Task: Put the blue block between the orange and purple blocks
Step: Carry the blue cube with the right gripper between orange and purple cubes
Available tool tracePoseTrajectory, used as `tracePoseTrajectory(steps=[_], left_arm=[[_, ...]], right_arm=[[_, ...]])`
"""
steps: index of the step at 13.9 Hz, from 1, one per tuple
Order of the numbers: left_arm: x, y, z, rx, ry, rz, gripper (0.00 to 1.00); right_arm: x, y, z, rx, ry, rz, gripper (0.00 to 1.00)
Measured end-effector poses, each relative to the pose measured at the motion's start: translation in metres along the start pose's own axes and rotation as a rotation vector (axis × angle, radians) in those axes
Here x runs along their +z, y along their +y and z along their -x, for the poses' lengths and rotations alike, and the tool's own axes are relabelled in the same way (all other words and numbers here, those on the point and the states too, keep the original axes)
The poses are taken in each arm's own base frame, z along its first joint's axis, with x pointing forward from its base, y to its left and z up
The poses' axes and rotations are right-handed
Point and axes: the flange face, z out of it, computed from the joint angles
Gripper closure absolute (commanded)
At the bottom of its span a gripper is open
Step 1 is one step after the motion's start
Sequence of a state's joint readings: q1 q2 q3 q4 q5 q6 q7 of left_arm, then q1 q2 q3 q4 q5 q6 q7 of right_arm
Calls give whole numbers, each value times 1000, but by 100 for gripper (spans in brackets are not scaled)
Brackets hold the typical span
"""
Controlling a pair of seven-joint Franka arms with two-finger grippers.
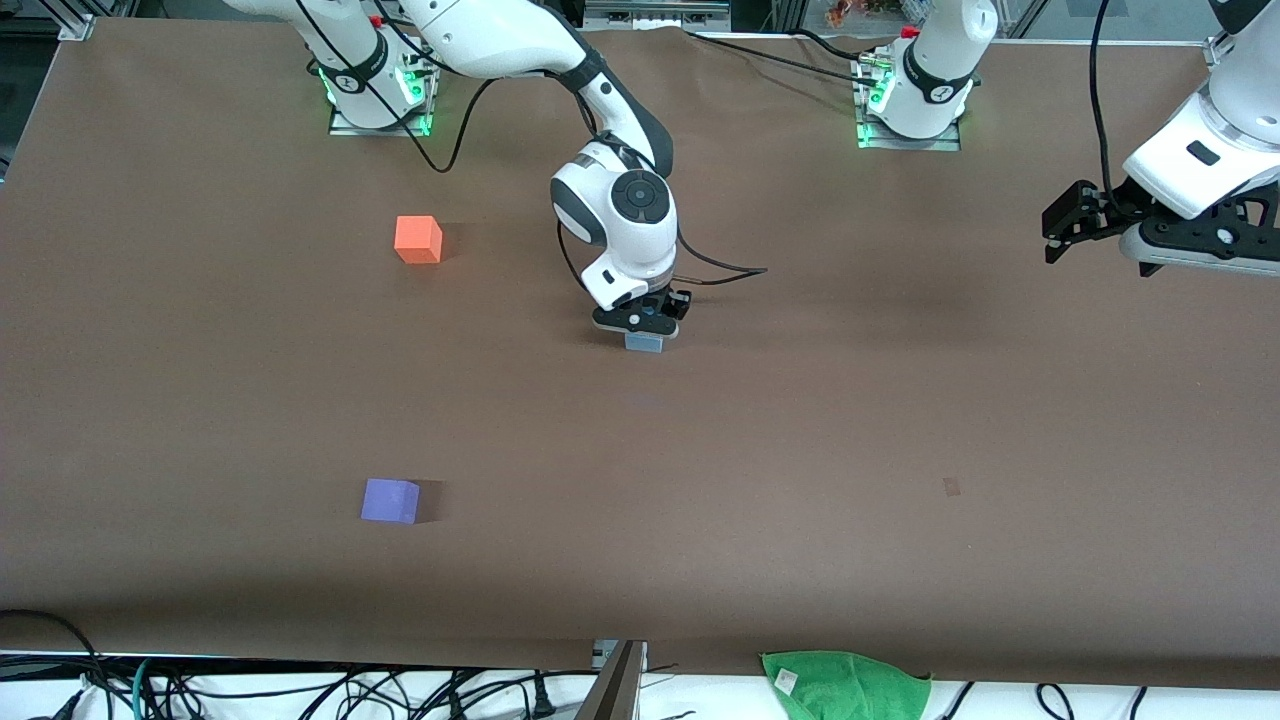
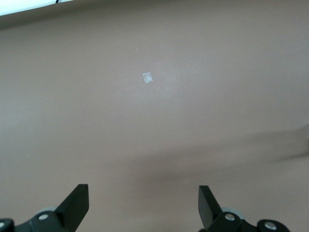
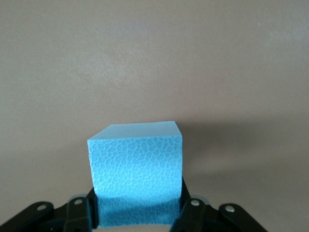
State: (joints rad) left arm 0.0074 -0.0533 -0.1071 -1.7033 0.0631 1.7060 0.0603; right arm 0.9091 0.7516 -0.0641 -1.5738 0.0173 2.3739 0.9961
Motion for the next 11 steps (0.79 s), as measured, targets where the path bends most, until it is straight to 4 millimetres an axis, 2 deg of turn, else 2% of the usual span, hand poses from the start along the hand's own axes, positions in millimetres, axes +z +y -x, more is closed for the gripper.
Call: tracePoseTrajectory(steps=[2,3,6,8,11], left_arm=[[0,0,0,0,0,0,0],[0,0,0,0,0,0,0],[0,0,0,0,0,0,0],[0,0,0,0,-1,0,0],[1,0,-1,1,-2,0,0]], right_arm=[[-13,9,-16,-37,11,18,55],[-26,17,-28,-53,13,34,55],[-79,52,-72,-102,5,62,55],[-111,93,-109,-137,-26,69,55],[-145,179,-167,-157,-114,-6,55]])
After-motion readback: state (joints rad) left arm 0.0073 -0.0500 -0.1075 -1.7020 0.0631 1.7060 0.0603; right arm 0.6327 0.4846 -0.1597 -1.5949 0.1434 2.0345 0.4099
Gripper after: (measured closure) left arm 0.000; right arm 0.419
